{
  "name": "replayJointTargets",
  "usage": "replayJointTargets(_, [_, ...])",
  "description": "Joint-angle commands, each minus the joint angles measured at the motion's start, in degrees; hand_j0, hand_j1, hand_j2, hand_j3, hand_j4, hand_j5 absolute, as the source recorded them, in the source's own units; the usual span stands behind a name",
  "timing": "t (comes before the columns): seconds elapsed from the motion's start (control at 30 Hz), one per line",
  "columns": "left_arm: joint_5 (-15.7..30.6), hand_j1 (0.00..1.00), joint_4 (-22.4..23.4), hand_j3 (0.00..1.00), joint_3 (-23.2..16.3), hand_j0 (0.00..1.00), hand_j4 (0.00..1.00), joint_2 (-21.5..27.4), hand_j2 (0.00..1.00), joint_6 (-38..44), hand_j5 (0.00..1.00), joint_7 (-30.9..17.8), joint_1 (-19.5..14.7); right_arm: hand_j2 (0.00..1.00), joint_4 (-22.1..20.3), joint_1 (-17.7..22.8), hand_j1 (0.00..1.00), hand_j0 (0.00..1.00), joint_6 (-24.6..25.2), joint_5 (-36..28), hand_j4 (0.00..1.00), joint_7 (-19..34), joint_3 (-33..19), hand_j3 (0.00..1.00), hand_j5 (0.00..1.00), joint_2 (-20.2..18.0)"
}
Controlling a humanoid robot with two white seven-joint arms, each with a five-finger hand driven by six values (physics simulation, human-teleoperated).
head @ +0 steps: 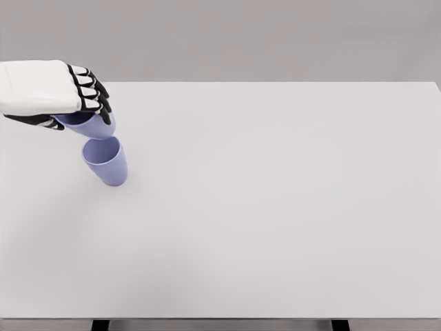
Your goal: Place the right cup on the left cup with left arm
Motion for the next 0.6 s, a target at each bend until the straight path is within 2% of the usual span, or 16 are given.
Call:
replayJointTargets(0.0, [0.3,0.68,-0.4,0.68,0.1,0.68,0.68,0.5,0.68,0.1,0.68,0.1,0.0,1.0,0.0,0.0,1.0,1.0,0.0,0.0,1.0,0.0,0.0,1.0,1.0,0.0])
replayJointTargets(0.57, [0.2,0.68,-1.8,0.68,-0.7,0.68,0.68,1.8,0.68,0.1,0.68,0.1,0.3,1.0,0.0,0.0,1.0,1.0,0.0,0.0,1.0,0.0,0.0,1.0,1.0,0.0])
